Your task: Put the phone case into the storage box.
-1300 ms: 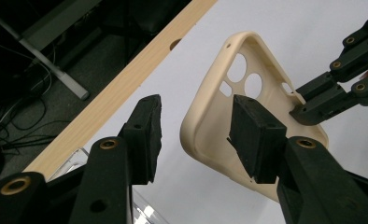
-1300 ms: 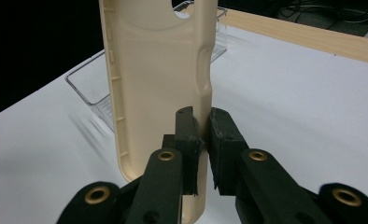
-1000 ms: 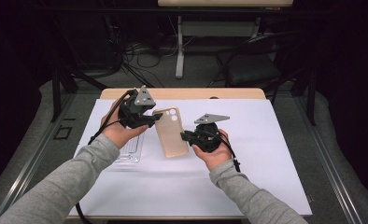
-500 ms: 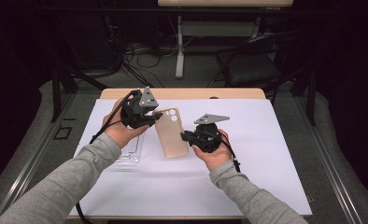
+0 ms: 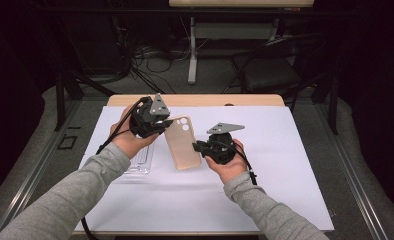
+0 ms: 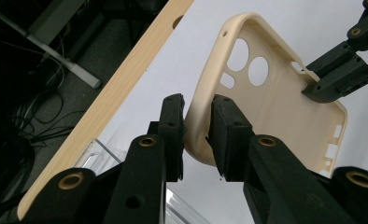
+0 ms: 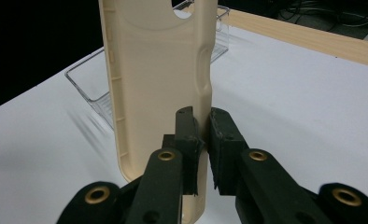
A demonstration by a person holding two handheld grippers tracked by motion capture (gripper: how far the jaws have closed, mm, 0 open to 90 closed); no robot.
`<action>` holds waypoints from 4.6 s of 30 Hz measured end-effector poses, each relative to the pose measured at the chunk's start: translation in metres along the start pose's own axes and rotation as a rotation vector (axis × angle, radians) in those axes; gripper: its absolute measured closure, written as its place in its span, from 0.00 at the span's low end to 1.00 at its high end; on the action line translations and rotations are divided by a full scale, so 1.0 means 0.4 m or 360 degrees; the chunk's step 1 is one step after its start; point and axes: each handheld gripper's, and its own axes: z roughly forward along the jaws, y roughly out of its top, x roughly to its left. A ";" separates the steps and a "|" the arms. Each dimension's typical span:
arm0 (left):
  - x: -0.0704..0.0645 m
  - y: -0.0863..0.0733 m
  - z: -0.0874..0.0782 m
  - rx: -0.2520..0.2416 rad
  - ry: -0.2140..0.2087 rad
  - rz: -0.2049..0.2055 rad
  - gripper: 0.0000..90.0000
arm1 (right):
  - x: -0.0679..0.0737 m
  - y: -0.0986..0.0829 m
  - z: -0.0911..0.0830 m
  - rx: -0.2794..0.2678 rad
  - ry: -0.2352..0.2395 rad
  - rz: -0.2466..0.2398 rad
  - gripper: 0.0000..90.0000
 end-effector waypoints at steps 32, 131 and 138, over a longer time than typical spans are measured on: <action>-0.002 -0.002 0.008 0.0053 0.0023 0.0039 0.87 | 0.003 -0.008 0.006 0.0004 0.0007 0.0005 0.92; 0.019 -0.004 0.003 0.0047 -0.0031 -0.0294 0.88 | 0.004 -0.015 -0.001 -0.0088 -0.0011 0.0064 0.92; 0.018 -0.003 0.003 0.0045 -0.0031 -0.0293 0.88 | 0.003 -0.015 -0.001 -0.0083 -0.0008 0.0067 0.92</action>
